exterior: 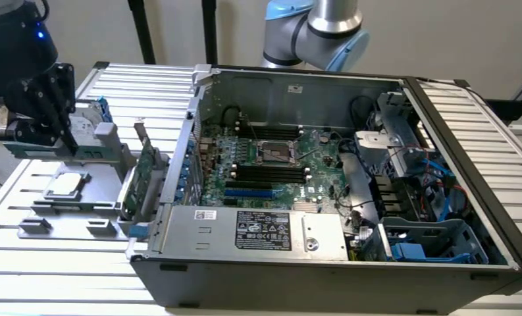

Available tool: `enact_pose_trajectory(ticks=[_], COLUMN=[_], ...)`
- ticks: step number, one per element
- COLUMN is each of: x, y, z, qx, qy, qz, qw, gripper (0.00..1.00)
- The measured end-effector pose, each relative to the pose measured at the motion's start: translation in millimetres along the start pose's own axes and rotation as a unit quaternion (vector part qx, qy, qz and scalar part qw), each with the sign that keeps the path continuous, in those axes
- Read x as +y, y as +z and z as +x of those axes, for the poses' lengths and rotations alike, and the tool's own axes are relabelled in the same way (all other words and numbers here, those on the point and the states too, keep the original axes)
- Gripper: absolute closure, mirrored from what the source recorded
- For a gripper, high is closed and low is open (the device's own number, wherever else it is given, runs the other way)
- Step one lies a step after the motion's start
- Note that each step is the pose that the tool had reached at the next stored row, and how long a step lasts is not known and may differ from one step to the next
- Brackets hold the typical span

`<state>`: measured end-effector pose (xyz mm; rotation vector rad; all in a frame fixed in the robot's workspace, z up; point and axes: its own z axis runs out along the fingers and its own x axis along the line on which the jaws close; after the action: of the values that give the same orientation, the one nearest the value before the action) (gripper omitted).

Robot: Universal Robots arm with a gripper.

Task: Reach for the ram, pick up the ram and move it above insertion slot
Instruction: 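Pick up the ram and move it above insertion slot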

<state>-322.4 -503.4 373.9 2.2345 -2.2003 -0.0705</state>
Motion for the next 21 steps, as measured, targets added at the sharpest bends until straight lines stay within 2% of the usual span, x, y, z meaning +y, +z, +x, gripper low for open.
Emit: enact_pose_trajectory(ticks=[6,12,21], x=[-15.8,-25.5,-46.3], y=[-11.4,-17.6,-25.5], z=[-0.1,-0.1,0.0], qx=[-0.0027,-0.0027,-0.0029], qy=[-0.004,-0.008,-0.014], qz=[0.0000,0.0003,0.0001], qw=[1.0000,1.0000,0.9999], gripper=[0.87,0.87,0.87])
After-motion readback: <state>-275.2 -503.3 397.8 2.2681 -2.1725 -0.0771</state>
